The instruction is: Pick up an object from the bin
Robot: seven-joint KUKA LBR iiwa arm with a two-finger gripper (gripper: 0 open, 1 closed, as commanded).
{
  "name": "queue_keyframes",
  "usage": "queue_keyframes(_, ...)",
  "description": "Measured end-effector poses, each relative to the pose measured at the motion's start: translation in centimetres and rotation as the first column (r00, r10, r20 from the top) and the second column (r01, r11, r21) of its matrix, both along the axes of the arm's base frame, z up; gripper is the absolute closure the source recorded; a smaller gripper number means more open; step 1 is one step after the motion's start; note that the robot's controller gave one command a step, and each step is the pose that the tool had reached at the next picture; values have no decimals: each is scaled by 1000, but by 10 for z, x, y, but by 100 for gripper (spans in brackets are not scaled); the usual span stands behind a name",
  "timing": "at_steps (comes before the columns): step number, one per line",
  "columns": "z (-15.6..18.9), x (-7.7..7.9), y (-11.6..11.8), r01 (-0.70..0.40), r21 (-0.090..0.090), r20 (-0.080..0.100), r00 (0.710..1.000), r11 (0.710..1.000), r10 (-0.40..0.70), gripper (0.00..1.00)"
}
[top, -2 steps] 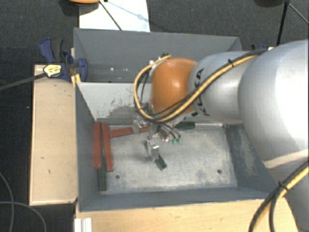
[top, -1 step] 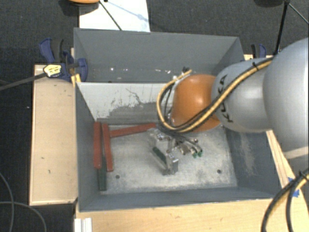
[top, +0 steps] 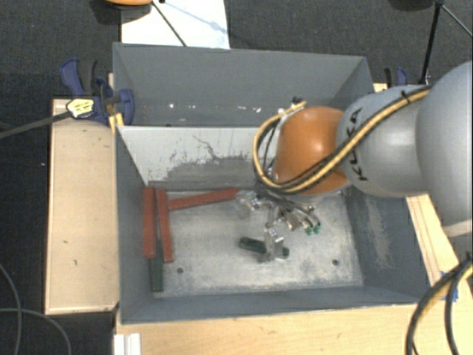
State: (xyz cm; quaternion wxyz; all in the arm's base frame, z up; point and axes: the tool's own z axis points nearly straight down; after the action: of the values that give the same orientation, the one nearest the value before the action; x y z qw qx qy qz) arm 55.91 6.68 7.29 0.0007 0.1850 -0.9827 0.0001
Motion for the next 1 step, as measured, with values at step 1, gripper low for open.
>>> queue_keyframes(1,5,-75,-54,-489,1,3,872,872,489,100)
